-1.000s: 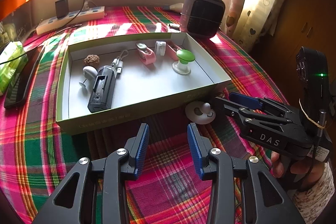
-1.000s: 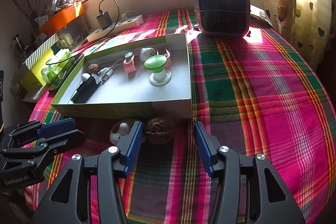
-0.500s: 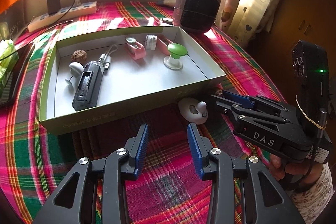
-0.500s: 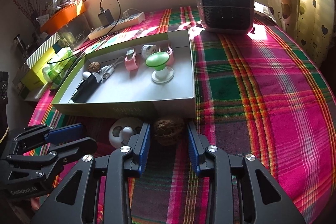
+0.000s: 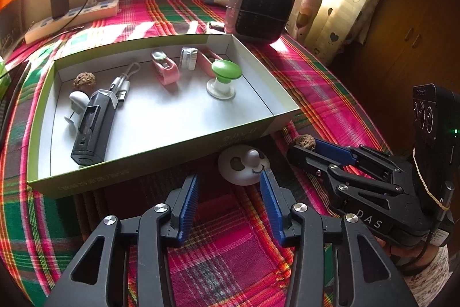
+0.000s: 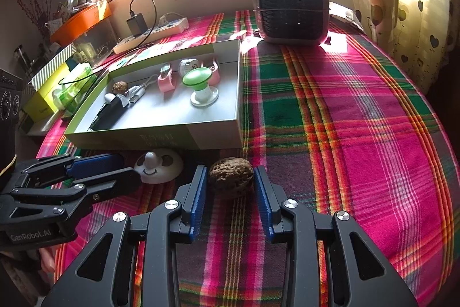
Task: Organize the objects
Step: 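Grasp the brown walnut with the right gripper while the left grasps the white panda-face ball, then carry the walnut and panda-face ball over the open box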
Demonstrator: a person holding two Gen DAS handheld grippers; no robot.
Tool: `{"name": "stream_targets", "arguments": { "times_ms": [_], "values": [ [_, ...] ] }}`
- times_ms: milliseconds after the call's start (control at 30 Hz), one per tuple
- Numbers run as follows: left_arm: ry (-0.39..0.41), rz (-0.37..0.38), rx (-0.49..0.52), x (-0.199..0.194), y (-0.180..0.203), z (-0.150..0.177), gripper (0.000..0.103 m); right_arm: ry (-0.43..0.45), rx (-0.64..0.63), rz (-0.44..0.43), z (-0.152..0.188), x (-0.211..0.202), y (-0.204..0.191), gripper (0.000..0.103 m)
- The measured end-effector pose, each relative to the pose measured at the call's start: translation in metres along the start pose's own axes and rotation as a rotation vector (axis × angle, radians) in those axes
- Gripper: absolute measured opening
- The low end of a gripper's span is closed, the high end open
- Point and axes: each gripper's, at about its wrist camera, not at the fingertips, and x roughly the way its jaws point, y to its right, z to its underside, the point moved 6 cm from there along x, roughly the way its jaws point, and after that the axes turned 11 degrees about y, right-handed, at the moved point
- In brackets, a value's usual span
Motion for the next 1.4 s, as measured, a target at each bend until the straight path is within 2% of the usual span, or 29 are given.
{"name": "stream_targets", "arguments": {
  "times_ms": [200,433,967,1400],
  "values": [
    [-0.021,0.005,-0.015,0.015,0.006,-0.001,0.042,0.004,-0.001,0.022,0.002,-0.006,0.008,0.035],
    [-0.012,-0.020,-0.014,0.021,0.010,-0.005,0.042,0.005,-0.005,0.017,0.002,-0.007,0.009,0.035],
    [0.006,-0.027,-0.047,0.017,0.007,-0.003,0.040,0.005,0.002,0.008,0.002,-0.006,0.009,0.035],
    [0.014,-0.033,-0.030,0.010,0.009,-0.001,0.040,0.008,-0.009,0.008,0.003,-0.010,0.004,0.035]
  ]
}}
